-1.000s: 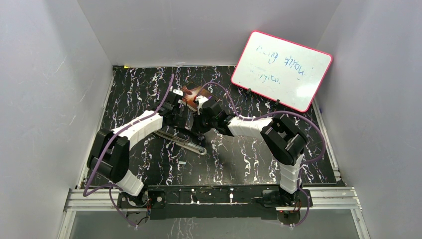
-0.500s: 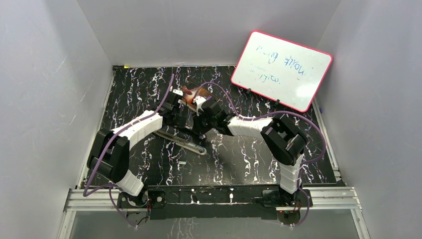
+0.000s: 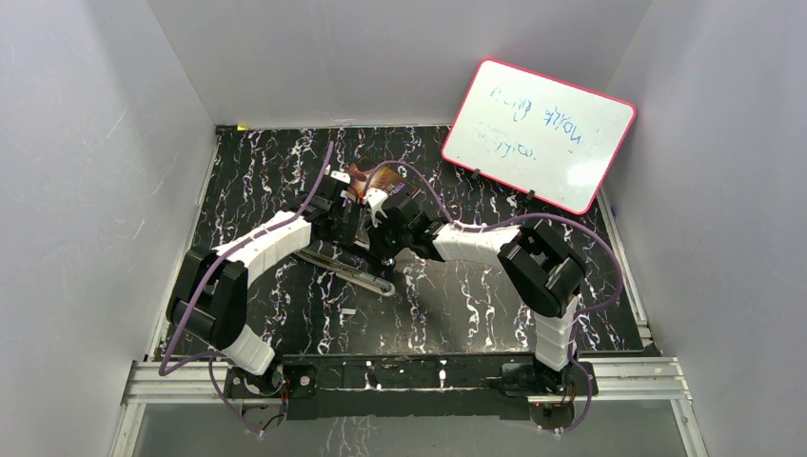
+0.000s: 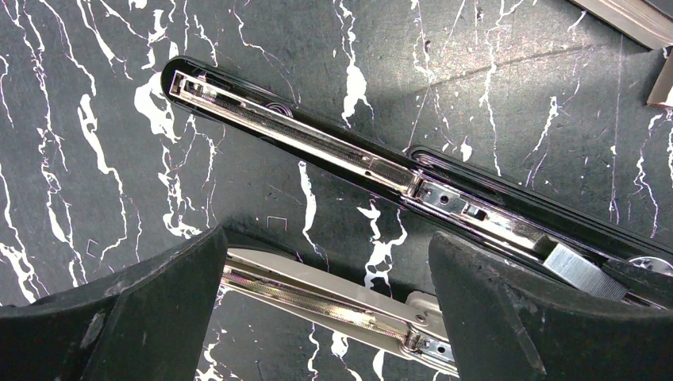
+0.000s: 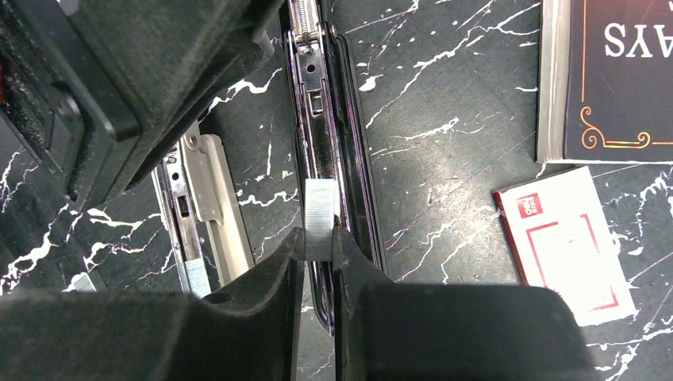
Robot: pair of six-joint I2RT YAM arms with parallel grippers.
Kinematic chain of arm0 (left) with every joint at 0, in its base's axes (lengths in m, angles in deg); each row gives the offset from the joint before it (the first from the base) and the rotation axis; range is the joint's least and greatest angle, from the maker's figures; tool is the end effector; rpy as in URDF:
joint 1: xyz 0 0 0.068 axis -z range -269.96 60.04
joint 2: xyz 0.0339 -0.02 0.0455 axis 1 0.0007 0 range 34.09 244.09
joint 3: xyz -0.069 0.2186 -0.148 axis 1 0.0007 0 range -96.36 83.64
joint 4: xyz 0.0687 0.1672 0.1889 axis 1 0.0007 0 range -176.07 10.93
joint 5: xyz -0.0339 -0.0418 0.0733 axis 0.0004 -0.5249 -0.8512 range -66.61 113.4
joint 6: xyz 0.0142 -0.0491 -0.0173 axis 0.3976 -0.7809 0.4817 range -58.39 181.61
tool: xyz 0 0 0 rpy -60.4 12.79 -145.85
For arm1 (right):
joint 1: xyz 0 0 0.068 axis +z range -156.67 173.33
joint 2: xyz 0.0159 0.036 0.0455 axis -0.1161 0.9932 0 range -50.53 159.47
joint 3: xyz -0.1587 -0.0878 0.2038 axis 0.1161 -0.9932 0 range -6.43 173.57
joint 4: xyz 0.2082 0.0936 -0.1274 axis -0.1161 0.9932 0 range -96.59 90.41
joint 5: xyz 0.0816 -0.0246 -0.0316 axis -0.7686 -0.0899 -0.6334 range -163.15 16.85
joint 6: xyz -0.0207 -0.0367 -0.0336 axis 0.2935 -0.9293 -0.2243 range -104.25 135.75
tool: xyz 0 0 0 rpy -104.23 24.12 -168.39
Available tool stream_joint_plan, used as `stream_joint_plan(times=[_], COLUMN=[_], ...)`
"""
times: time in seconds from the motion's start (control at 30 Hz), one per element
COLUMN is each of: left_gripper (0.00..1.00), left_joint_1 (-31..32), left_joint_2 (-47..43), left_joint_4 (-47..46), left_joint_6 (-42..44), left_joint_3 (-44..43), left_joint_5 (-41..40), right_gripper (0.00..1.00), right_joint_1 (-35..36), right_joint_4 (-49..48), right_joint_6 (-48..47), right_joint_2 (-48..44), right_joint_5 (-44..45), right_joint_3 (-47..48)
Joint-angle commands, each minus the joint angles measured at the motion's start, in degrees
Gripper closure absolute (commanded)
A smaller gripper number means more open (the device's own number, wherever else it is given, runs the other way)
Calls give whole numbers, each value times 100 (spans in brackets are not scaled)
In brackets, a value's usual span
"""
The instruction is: Load the staples into the stapler
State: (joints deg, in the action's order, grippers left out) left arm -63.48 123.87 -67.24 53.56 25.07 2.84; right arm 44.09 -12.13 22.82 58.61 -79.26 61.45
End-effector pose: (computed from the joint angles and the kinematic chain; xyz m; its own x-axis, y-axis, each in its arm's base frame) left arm 0.2997 -0.1354 0.2196 -0.7095 0.2070 -0.6736 0.1174 0.9773 0.1766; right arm 0.2621 0.3269 0.1826 -0.4682 -0.3797 -0.7979 -0.7730 0.6135 0.1617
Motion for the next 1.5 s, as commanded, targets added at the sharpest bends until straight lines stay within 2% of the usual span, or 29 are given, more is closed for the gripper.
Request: stream_joint_plan(times=[0.0,0.23,0.5,0.67,1.47], left_gripper=[2,2,2,2,2], left_joint_1=[37,41,49,59,68], left_joint_2=[-259,-269,-309,-329,-351], left_joint_4=[15,29,32,25,15], left_joint_6=[41,47,58,76,85], left_joint_3=[21,21,38,47,62], left_joint_5=[-125,-168,-212,-246,-262], right_gripper=[100,100,100,100,100], right_joint_1=[56,55,-131,-363,-482], right_joint_4=[352,-38,-688,-773,580], right_joint_6=[-347,-229,622,1072,1116], right_joint_2=[-25,-227,-469,-468,51], right_joint_5=[165,-43,-631,-913,-1173], right_joint_3=[206,29,-195,-188,798])
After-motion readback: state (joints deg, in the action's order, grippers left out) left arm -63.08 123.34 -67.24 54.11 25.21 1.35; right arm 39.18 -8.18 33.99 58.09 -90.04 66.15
